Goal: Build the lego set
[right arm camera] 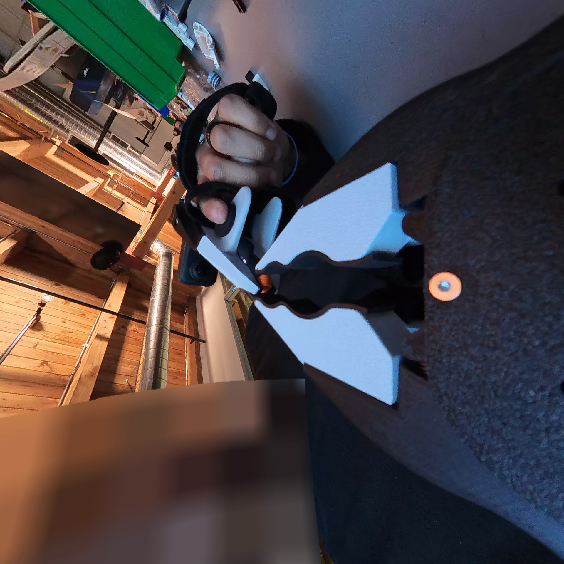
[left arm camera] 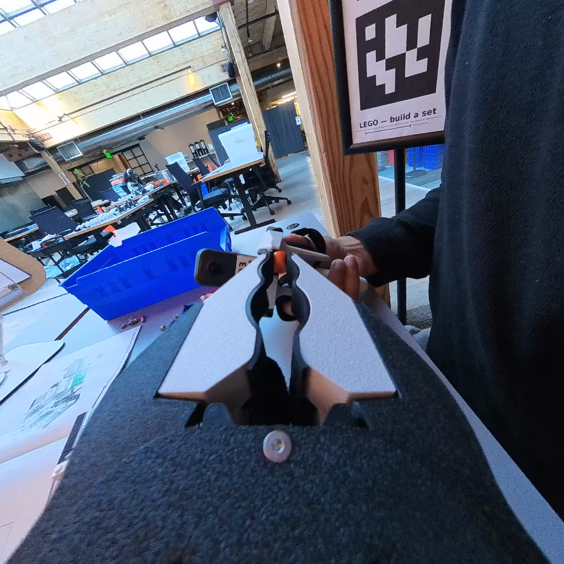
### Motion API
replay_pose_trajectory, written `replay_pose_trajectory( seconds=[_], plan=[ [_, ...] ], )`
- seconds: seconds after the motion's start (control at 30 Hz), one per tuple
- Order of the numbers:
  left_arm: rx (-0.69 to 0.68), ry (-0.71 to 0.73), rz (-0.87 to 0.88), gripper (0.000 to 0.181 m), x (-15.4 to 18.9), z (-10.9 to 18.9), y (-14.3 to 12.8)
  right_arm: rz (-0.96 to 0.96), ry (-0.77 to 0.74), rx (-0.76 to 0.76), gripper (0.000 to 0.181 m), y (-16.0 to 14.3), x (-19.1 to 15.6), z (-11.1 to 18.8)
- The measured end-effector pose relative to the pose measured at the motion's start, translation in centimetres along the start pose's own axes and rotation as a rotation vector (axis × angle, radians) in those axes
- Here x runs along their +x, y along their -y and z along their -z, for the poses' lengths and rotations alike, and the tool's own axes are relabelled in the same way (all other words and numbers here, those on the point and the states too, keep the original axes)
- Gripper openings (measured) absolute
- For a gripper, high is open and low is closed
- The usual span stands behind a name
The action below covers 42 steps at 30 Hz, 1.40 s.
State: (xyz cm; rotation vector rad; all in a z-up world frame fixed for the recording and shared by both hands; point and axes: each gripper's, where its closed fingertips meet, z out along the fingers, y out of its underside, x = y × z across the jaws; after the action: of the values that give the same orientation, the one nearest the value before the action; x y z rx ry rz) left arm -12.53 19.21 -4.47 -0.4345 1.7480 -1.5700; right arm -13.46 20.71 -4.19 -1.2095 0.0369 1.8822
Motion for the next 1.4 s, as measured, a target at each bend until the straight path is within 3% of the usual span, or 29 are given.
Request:
replay_pose_trajectory(
  seconds=[0.37,0.5,0.6,0.77,1.4],
  plan=[
    [-0.048,0.057,0.016,0.007,-0.5,0.7,-0.5,0.054,-0.064,-0.01,0.007,-0.1,0.7,0.0],
    [-0.097,0.082,0.195,0.015,-1.3,1.2,-1.5,0.211,-0.235,-0.005,0.006,0.7,1.9,0.6],
    [-0.136,0.108,0.382,0.025,-2.1,1.5,-2.8,0.438,-0.465,-0.031,0.005,1.5,3.7,1.6],
    [-0.087,0.036,0.607,0.015,-1.7,1.7,-3.2,0.714,-0.593,-0.128,0.006,1.0,4.0,1.3],
    [-0.082,-0.039,0.692,0.006,-1.3,2.0,-4.1,0.748,-0.578,-0.134,0.006,0.8,4.2,1.6]
  ],
)
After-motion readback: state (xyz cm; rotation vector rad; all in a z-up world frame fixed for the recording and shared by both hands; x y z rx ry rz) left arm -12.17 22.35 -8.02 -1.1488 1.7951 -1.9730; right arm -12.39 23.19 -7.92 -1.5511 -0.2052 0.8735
